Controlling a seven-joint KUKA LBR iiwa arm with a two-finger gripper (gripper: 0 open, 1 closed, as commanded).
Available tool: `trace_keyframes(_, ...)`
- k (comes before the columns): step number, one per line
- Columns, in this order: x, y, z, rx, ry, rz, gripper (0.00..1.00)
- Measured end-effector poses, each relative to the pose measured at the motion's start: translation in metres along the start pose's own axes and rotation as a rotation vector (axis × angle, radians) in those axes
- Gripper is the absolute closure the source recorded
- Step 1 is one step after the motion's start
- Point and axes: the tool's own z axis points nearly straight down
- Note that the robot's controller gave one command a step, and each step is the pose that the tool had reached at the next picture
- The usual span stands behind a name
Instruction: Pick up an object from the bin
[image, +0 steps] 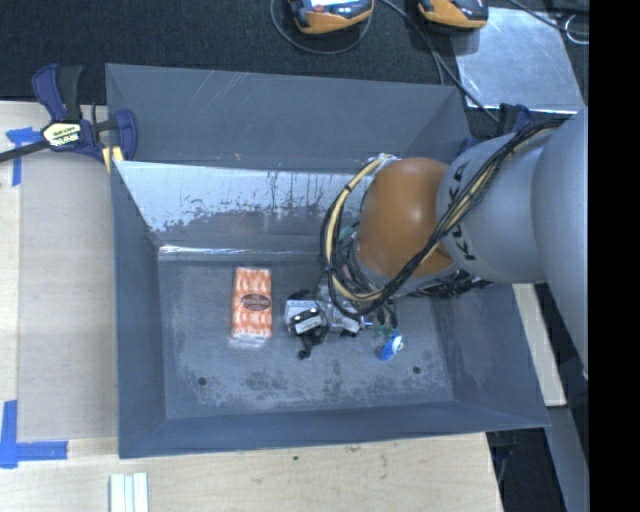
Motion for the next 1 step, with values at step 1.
trace_keyframes(1, 0.0086, -0.0184, -0.0001, -0.002, -0.001, -0.011, 1.00)
